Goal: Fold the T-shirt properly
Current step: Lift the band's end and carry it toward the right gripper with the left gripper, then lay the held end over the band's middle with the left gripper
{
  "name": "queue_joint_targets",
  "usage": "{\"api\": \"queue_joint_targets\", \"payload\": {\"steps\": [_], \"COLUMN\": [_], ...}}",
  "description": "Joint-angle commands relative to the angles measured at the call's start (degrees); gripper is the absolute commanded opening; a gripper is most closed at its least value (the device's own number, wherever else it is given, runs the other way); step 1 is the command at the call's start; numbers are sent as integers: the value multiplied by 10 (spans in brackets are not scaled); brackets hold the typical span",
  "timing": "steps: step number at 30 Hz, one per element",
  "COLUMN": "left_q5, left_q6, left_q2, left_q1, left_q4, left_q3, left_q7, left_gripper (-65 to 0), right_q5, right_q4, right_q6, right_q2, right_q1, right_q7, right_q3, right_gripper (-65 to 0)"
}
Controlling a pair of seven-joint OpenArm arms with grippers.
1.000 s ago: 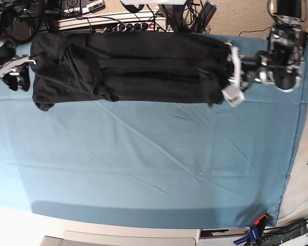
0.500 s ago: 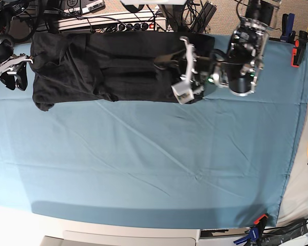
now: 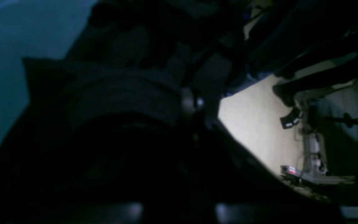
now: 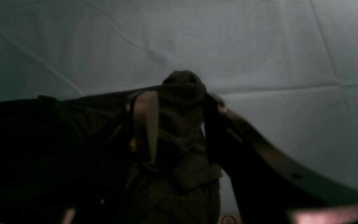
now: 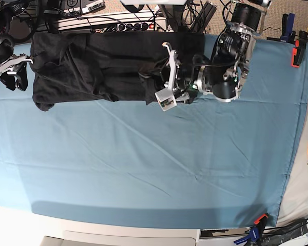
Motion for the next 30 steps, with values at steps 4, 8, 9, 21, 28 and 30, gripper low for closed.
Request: {"api": "queue_joint_targets", "payload": {"steps": [4, 8, 9, 21, 28, 30], "left_q5": [-14, -16, -15, -15, -16, -16], "left_q6": [-2, -2, -2, -2, -2, -2], "left_q2": [14, 43, 49, 63, 66, 66], "left_q1": [-7, -7, -7, -7, -7, -7], "left_q4": [2, -26, -30, -38, -38, -38], "left_q3": [-1, -1, -1, -1, 0, 0], "left_q7": [-14, -14, -14, -14, -14, -14], "left_gripper": [-650, -650, -650, -650, -650, -650], "right_q5": [10, 10, 10, 10, 10, 10], "right_q4": [9, 9, 9, 9, 8, 8], "right_q6": [1, 1, 1, 1, 1, 1], "right_q2": [11, 11, 11, 11, 11, 11], "right_q1": [0, 0, 0, 0, 0, 0], "right_q7": [15, 15, 15, 15, 15, 15], "right_q3": [3, 3, 3, 3, 3, 3], "right_gripper": [-405, -406, -406, -405, -405, -405]}}
